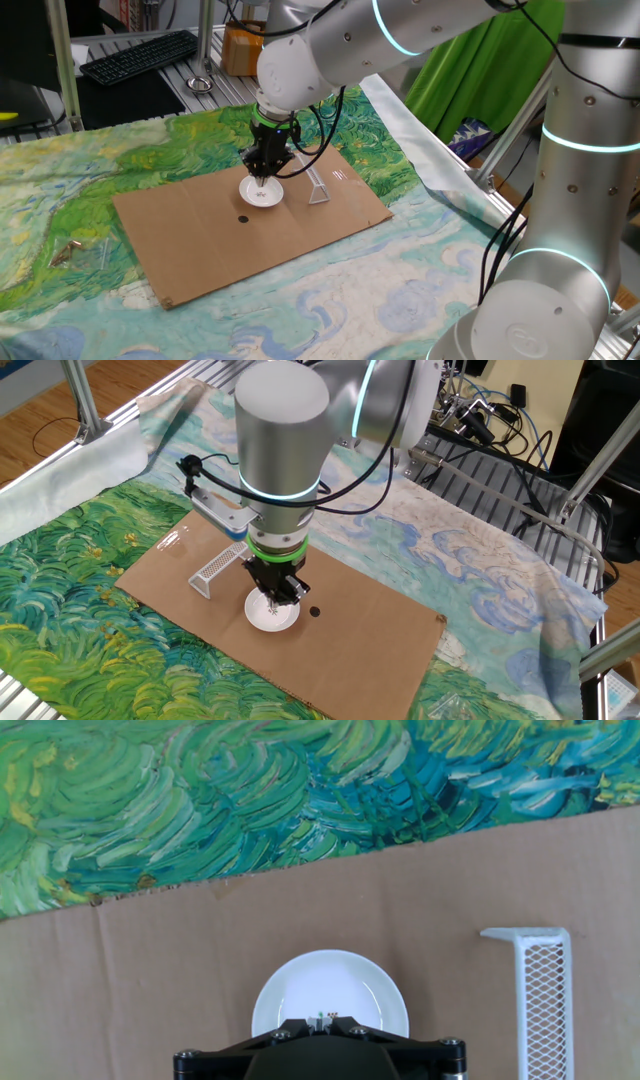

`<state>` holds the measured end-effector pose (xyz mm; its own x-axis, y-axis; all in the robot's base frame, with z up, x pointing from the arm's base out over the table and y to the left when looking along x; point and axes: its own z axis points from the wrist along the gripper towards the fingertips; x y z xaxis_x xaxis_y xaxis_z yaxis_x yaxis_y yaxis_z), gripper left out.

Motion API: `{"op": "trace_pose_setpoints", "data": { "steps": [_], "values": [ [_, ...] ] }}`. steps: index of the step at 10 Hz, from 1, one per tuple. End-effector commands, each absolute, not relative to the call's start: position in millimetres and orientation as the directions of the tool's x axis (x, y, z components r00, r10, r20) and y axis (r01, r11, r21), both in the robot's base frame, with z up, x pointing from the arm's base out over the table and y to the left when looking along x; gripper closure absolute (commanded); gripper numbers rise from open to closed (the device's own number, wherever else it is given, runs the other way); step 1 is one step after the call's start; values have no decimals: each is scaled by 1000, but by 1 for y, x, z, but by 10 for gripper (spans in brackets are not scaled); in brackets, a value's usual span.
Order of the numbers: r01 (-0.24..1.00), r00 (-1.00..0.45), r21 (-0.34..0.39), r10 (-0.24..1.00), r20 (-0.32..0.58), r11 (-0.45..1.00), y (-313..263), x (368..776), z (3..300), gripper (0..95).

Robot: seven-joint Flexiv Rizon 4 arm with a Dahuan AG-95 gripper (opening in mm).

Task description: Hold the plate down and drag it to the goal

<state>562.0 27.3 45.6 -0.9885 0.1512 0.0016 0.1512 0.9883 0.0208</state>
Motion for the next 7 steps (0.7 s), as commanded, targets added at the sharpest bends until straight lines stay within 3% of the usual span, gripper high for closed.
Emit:
{"op": "trace_pose_setpoints", "data": {
  "steps": [1, 7],
  "values": [
    [148, -989, 23, 148, 4, 989, 28, 563, 46, 950],
    [180, -983, 51, 177, 54, 982, 28, 563, 46, 950]
  ]
}}
